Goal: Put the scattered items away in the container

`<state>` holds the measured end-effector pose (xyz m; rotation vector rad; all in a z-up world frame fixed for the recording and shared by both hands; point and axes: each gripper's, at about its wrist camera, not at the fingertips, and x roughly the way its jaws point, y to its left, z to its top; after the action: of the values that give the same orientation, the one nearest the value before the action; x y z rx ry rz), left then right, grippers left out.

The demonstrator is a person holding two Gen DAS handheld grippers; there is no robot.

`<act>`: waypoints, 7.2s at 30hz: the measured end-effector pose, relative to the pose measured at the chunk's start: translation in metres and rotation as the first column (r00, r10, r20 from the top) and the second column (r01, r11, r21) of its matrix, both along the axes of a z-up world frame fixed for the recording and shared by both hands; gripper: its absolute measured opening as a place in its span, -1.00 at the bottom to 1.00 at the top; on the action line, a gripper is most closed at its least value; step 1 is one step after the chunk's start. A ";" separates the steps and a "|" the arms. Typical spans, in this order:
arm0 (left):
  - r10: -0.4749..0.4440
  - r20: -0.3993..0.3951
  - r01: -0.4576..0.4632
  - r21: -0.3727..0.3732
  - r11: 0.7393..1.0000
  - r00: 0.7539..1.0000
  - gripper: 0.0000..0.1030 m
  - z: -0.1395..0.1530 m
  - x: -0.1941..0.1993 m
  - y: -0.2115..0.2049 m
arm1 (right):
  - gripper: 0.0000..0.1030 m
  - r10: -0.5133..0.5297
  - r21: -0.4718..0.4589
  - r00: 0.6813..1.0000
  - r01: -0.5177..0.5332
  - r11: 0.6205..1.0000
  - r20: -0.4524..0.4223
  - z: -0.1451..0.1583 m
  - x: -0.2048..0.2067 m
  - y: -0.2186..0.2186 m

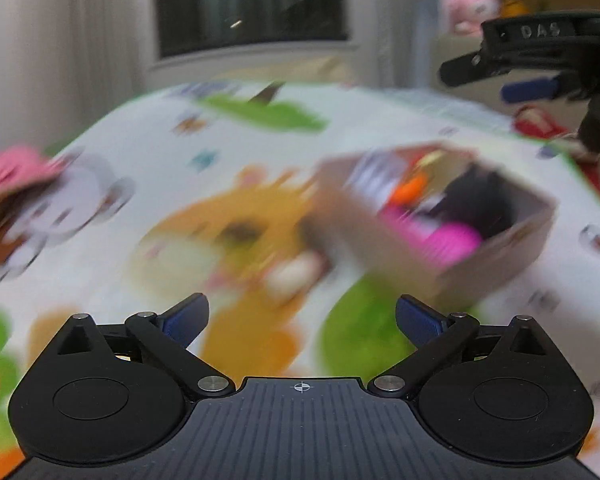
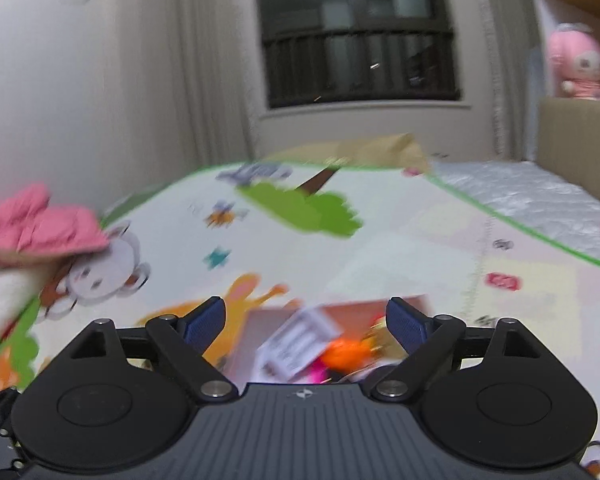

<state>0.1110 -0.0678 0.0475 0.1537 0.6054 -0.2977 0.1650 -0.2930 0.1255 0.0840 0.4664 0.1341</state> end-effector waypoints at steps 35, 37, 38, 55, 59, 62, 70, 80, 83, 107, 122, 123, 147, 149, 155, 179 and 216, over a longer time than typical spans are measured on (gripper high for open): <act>0.082 -0.068 -0.092 -0.168 0.981 0.994 1.00 -0.022 -0.067 0.124 | 0.09 0.471 -0.063 0.844 -0.500 0.863 -0.257 -0.063 -0.024 0.212; 0.077 -0.069 -0.088 -0.170 0.982 0.995 1.00 -0.023 -0.067 0.123 | 0.09 0.445 -0.069 0.869 -0.468 0.881 -0.218 -0.057 -0.031 0.201; 0.076 -0.070 -0.087 -0.172 0.981 0.995 1.00 -0.024 -0.066 0.124 | 0.09 0.409 -0.082 0.891 -0.430 0.899 -0.196 -0.057 -0.031 0.195; 0.085 -0.079 -0.100 -0.211 0.972 0.993 1.00 -0.025 -0.068 0.135 | -0.11 0.027 -0.364 0.983 -0.093 0.927 -0.183 -0.110 0.025 0.191; 0.094 -0.081 -0.109 -0.201 0.974 0.992 1.00 -0.025 -0.066 0.132 | -0.11 0.093 -0.308 0.974 -0.156 0.939 -0.209 -0.104 -0.011 0.180; 0.099 -0.083 -0.113 -0.186 0.976 0.992 1.00 -0.025 -0.065 0.128 | -0.11 0.155 -0.249 0.968 -0.203 0.947 -0.198 -0.099 -0.051 0.166; 0.061 -0.053 -0.067 -0.119 0.991 0.997 0.99 -0.019 -0.041 0.103 | -0.11 0.145 -0.215 0.973 -0.182 0.960 -0.179 -0.100 -0.139 0.130; 0.076 -0.046 -0.075 0.023 0.997 0.996 0.99 -0.027 0.001 0.073 | 0.80 0.063 -0.141 0.988 -0.083 0.986 -0.142 -0.120 -0.174 0.097; 0.082 -0.041 -0.081 0.033 0.996 0.996 0.98 -0.026 0.005 0.068 | 1.00 0.030 -0.089 0.986 -0.045 0.995 -0.166 -0.123 -0.169 0.087; -0.123 -0.078 0.117 -0.078 0.990 0.989 0.30 -0.023 -0.094 0.052 | 1.00 0.063 -0.074 0.981 -0.078 0.994 -0.184 -0.127 -0.167 0.087; -0.077 -0.094 0.073 -0.045 0.996 0.993 0.87 -0.032 -0.114 0.061 | 0.38 0.171 -0.100 0.970 -0.190 0.977 -0.174 -0.112 -0.166 0.094; -0.074 -0.094 0.070 -0.045 0.996 0.993 0.88 -0.033 -0.115 0.062 | 0.35 0.179 -0.096 0.968 -0.198 0.976 -0.176 -0.111 -0.164 0.094; -0.045 -0.077 0.044 -0.016 0.999 0.996 0.19 -0.032 -0.095 0.033 | -0.13 0.018 -0.069 0.978 -0.034 0.997 -0.209 -0.101 -0.209 0.039; -0.051 -0.084 0.050 -0.015 0.999 0.995 0.18 -0.029 -0.100 0.027 | -0.13 0.001 -0.063 0.979 -0.014 0.998 -0.205 -0.101 -0.212 0.028; -0.151 -0.102 0.145 -0.063 0.987 0.983 0.18 -0.019 -0.121 -0.016 | -0.13 -0.037 -0.054 0.980 0.027 0.998 -0.194 -0.103 -0.218 -0.001; -0.265 -0.052 0.263 -0.051 0.964 0.963 0.18 0.003 -0.095 -0.066 | -0.13 -0.042 -0.113 0.988 0.025 0.993 -0.146 -0.071 -0.185 -0.023; 0.070 0.001 -0.070 -0.014 0.997 0.998 0.92 -0.007 0.004 0.059 | -0.41 0.049 -0.214 0.995 -0.066 0.975 -0.082 -0.031 -0.006 0.075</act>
<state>0.1153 -0.0089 0.0401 0.1189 0.6060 -0.2338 0.1588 -0.2184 0.0943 -0.1387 0.5569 0.1364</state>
